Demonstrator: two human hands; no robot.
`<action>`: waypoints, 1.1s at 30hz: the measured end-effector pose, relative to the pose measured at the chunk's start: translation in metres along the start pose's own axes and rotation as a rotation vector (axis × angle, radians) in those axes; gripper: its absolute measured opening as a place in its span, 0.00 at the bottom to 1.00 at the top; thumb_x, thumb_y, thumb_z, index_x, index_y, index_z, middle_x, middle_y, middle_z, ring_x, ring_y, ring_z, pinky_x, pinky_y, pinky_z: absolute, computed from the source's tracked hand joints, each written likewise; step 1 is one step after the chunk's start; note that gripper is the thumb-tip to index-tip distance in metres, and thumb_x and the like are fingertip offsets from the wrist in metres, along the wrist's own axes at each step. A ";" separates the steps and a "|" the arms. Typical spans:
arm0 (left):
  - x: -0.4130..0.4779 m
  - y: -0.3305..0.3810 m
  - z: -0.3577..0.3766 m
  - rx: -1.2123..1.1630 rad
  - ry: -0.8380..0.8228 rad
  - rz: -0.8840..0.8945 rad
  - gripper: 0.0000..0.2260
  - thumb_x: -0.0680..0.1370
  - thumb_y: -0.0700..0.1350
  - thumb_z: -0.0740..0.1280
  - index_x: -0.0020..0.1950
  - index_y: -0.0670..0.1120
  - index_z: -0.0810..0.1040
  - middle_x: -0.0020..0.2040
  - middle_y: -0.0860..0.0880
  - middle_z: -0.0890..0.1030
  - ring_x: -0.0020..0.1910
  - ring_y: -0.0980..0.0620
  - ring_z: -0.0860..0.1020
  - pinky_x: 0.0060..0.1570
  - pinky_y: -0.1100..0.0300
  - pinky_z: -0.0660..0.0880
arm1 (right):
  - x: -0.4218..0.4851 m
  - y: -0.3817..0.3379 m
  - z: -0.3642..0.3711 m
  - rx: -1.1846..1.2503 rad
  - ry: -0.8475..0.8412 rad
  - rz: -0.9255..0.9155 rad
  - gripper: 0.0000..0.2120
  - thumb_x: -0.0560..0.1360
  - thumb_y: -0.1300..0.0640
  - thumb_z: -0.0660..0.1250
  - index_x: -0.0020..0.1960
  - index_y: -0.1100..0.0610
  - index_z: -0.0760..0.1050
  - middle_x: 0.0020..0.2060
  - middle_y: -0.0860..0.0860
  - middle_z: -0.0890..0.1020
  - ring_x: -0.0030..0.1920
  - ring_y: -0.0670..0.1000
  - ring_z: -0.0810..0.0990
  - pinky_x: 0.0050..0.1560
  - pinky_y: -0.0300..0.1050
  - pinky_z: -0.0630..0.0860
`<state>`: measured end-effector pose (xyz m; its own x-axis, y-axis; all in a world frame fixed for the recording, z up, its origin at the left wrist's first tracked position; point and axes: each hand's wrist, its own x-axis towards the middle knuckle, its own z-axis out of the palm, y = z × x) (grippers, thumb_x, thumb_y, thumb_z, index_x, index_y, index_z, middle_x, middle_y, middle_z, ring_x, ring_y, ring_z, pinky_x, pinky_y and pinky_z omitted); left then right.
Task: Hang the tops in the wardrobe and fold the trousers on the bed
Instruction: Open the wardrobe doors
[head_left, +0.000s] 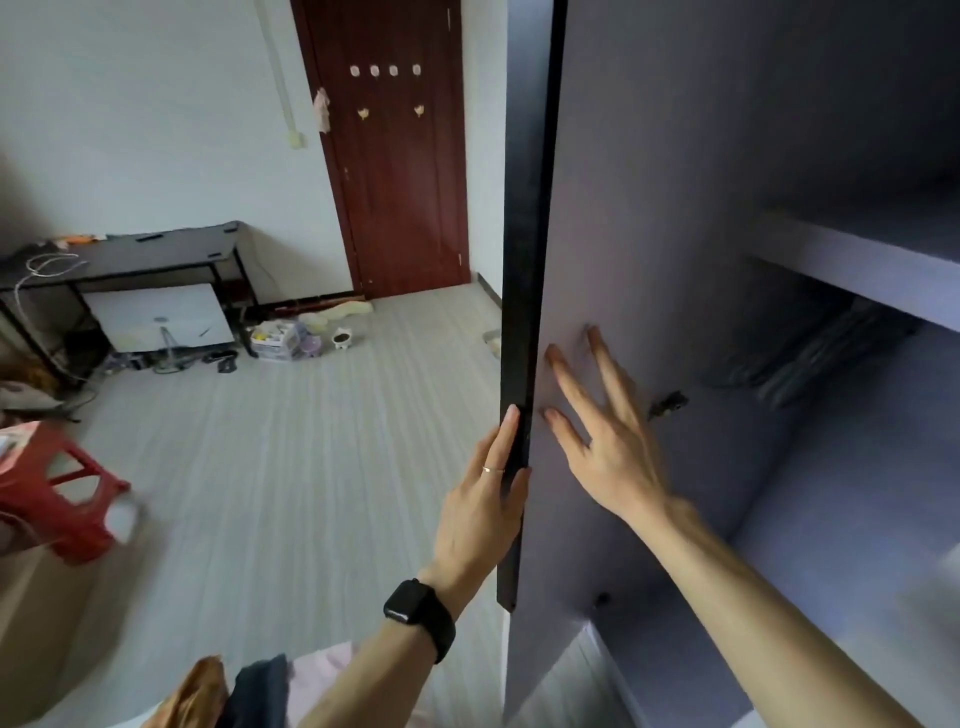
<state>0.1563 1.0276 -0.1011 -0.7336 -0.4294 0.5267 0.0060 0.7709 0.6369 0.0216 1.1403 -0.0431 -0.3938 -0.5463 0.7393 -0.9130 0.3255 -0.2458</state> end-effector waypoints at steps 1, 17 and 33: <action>0.006 -0.007 -0.005 0.013 0.007 -0.020 0.37 0.83 0.44 0.64 0.79 0.69 0.44 0.77 0.56 0.66 0.56 0.51 0.82 0.52 0.50 0.81 | 0.008 -0.002 0.012 -0.017 0.011 -0.011 0.30 0.81 0.49 0.68 0.80 0.45 0.60 0.81 0.53 0.55 0.78 0.55 0.61 0.57 0.55 0.81; 0.077 -0.091 -0.038 0.282 -0.166 -0.123 0.41 0.82 0.42 0.62 0.78 0.67 0.35 0.82 0.59 0.49 0.45 0.45 0.83 0.40 0.51 0.81 | 0.064 0.008 0.111 -0.265 -0.276 0.056 0.44 0.77 0.62 0.69 0.81 0.40 0.47 0.82 0.52 0.41 0.81 0.58 0.50 0.76 0.59 0.59; 0.059 -0.070 -0.036 0.159 0.000 -0.077 0.30 0.82 0.46 0.64 0.82 0.55 0.54 0.81 0.59 0.53 0.73 0.57 0.67 0.54 0.62 0.77 | 0.013 -0.007 0.046 -0.081 -0.270 0.146 0.34 0.81 0.56 0.63 0.81 0.40 0.53 0.82 0.46 0.47 0.82 0.50 0.45 0.79 0.54 0.54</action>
<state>0.1372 0.9314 -0.0939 -0.7277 -0.4901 0.4798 -0.1576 0.8003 0.5785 0.0183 1.0955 -0.0603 -0.5444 -0.6708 0.5037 -0.8374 0.4701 -0.2789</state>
